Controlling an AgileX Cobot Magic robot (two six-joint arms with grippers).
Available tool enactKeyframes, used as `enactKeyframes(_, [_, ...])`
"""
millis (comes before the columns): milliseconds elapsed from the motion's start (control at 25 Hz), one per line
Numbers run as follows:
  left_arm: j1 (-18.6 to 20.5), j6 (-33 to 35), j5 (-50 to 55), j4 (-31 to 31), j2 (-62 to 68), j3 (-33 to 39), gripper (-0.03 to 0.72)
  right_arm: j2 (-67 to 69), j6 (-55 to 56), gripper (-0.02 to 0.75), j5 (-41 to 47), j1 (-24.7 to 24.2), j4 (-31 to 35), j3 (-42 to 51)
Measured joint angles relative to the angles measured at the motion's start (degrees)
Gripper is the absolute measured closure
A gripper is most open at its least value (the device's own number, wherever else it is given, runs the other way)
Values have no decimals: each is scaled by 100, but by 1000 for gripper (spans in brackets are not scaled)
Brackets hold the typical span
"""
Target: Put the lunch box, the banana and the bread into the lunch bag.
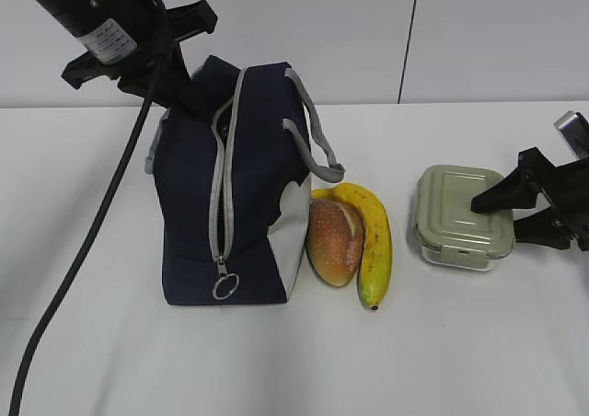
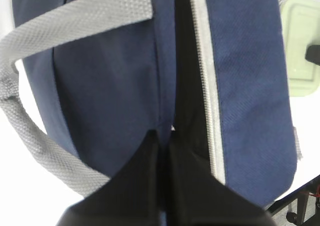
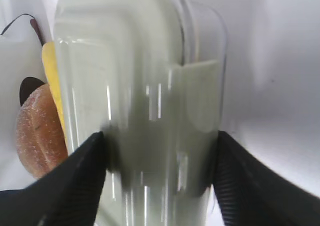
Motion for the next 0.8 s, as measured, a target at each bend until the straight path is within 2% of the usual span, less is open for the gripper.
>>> enactKeyframes(160, [0,0,5,0,0,0,686,0,-54,337,109,0,81,-12])
enactKeyframes(800, [0,0,28,5,0,0,686,22,-412,344,403,0,334,-23])
